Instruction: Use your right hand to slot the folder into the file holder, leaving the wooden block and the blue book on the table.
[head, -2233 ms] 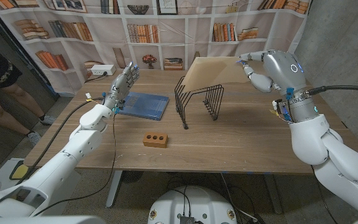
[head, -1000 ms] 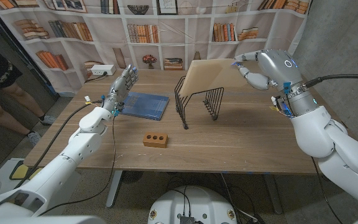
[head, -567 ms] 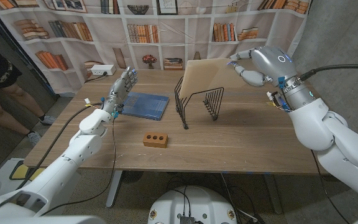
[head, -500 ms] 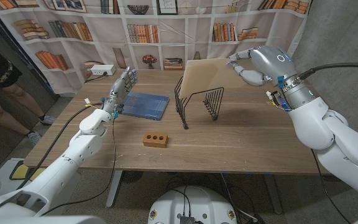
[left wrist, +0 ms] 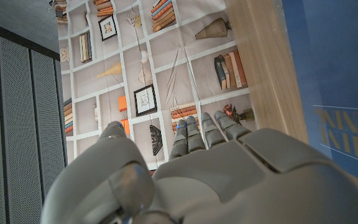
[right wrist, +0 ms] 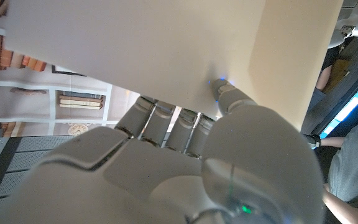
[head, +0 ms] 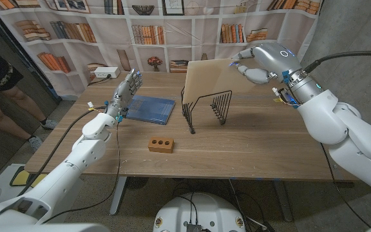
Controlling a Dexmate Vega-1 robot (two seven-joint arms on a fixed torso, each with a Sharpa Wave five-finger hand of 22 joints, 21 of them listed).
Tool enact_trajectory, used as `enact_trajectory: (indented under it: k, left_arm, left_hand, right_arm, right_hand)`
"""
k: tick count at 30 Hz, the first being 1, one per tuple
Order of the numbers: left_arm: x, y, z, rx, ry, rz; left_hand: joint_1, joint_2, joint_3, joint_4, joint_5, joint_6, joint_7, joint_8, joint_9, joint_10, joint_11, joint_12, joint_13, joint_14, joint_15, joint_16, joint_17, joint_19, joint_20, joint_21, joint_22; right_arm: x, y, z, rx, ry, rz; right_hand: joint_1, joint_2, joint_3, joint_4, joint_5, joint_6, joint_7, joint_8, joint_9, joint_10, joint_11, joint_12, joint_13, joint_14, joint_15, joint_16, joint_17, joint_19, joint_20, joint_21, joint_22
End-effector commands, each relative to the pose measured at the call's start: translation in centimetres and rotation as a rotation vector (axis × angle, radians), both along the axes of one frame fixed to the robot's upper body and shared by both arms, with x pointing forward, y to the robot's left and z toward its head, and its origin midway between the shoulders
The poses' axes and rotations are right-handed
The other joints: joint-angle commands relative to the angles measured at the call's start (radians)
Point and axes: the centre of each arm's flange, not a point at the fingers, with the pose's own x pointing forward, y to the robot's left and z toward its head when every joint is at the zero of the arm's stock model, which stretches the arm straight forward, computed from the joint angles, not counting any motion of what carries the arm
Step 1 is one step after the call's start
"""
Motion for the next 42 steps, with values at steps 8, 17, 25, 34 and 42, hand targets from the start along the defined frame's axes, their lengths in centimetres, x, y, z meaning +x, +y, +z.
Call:
enact_trajectory:
  k: [8,17,25,34,42]
  left_arm:
    - [-0.6,0.5,1.5,0.025,-0.022,0.016]
    - [-0.8,0.1,2.5,0.043,-0.045,0.006]
    - [-0.9,0.0,2.5,0.043,-0.044,0.009]
    - [-1.1,-0.1,2.1,0.033,-0.043,0.013]
    - [-1.5,-0.1,1.9,0.026,-0.044,0.019]
  left_hand:
    - [0.003,-0.003,-0.004,0.002,-0.002,0.008,0.001,-0.005,0.005,0.004,-0.001,-0.001,0.006,0.012,-0.001,-0.003,0.005,0.007,-0.001,-0.003,0.003]
    - [0.003,-0.002,-0.004,0.003,-0.002,0.008,0.0,-0.005,0.005,0.004,-0.002,-0.001,0.006,0.011,-0.001,-0.003,0.005,0.007,0.0,-0.003,0.003]
    - [0.003,-0.002,-0.004,0.003,-0.002,0.008,0.0,-0.005,0.005,0.004,-0.002,-0.001,0.006,0.011,-0.001,-0.003,0.005,0.007,0.0,-0.003,0.003]
    - [0.003,-0.002,-0.005,0.003,-0.002,0.009,0.001,-0.005,0.005,0.004,-0.003,-0.001,0.006,0.011,0.0,-0.003,0.005,0.007,0.0,-0.003,0.003]
    - [0.003,-0.002,-0.005,0.003,-0.002,0.008,0.0,-0.005,0.005,0.004,-0.003,-0.001,0.006,0.012,0.0,-0.003,0.005,0.007,0.0,-0.003,0.003]
  right_arm:
    - [1.8,1.8,1.7,-0.093,0.091,-0.066]
    - [2.3,3.1,2.2,-0.149,0.123,-0.06]
    - [3.8,3.4,2.8,-0.151,0.185,-0.051]
    - [4.9,3.3,3.4,-0.153,0.223,-0.047]
    - [5.6,3.1,3.4,-0.153,0.264,-0.043]
  right_hand:
    - [-0.008,0.006,0.003,-0.008,0.008,0.031,-0.013,0.001,0.002,0.011,0.004,0.005,0.006,-0.002,-0.109,0.001,0.004,-0.003,-0.148,0.006,0.0]
    - [-0.01,0.005,0.004,-0.012,0.009,0.032,-0.011,-0.001,0.001,0.009,0.006,0.005,0.007,-0.004,-0.109,0.0,0.004,-0.003,-0.148,0.007,0.0]
    - [-0.013,0.006,0.006,-0.013,0.009,0.031,-0.012,-0.004,0.0,0.009,0.004,0.004,0.007,-0.005,-0.109,0.0,0.004,-0.004,-0.148,0.007,0.0]
    - [-0.018,0.006,0.007,-0.015,0.01,0.033,-0.012,-0.006,-0.001,0.007,0.005,0.003,0.007,-0.007,-0.108,-0.001,0.005,-0.005,-0.147,0.007,-0.001]
    - [-0.02,0.007,0.009,-0.018,0.01,0.033,-0.012,-0.009,-0.002,0.007,0.007,0.003,0.007,-0.009,-0.109,-0.002,0.005,-0.006,-0.147,0.008,-0.001]
